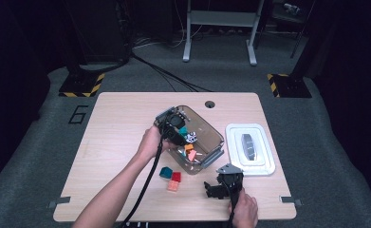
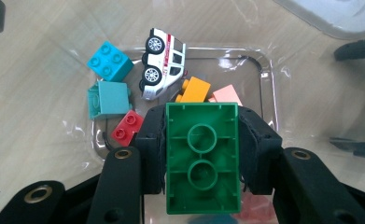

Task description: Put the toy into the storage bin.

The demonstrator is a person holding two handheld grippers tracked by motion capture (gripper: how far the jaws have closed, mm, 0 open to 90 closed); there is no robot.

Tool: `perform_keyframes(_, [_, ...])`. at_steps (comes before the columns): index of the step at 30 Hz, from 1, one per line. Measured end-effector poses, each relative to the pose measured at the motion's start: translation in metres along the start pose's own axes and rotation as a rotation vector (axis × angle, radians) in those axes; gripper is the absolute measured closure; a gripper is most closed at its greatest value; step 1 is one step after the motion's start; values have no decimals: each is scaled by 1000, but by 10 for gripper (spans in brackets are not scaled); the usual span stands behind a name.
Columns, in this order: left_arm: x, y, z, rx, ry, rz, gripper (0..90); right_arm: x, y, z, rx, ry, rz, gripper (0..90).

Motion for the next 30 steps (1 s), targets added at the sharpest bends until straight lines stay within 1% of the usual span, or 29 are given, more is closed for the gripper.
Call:
perform_keyframes(5, [0,4,5,1,6,-4,557,0,0,0,0,0,0,0])
perform_keyframes(7, [1,6,7,6,-1,2,505,0,0,0,0,0,0,0])
perform_keyframes(8, [2,7,10,1,-11,4,478,0,0,0,0,-1,-2,0])
perform_keyframes(11, [3,11,20,-28,-27,9,375,0,0,0,0,0,-1,0])
perform_keyframes(14, [3,17,33,-71,-29,-9,314,0,0,0,0,0,-1,0])
perform_keyframes(15, [3,19,38,-85,-31,-7,303,0,0,0,0,0,0,0])
perform_keyframes(17, [4,26,47,-115,-38,-7,260,0,0,0,0,0,0,0])
perform_keyframes(18, [4,30,51,-125,-42,-4,253,0,0,0,0,0,0,0])
perform_keyframes(21, [4,42,62,-136,-77,-18,200,0,0,0,1,-1,-5,0])
perform_keyframes(23, [3,52,67,-145,-93,-16,172,0,0,0,0,0,0,0])
perform_keyframes(25, [3,61,70,-149,-113,-12,153,0,0,0,0,0,0,0])
perform_keyframes(27, [3,71,72,-155,-120,-2,149,0,0,0,0,0,0,0])
perform_keyframes(29, [4,81,71,-155,-131,10,142,0,0,0,0,0,0,0])
perform_keyframes(30, [4,86,69,-151,-135,23,141,0,0,0,0,0,0,0])
Point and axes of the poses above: each handheld gripper's, and its own axes: z roughly backward along the jaws, y roughly out of its underside, x roughly to its left, the point moved 5 cm from there along -z, roughly forward along the jaws, and after that the axes turned 6 degrees about -z, right-handed, at the moved point
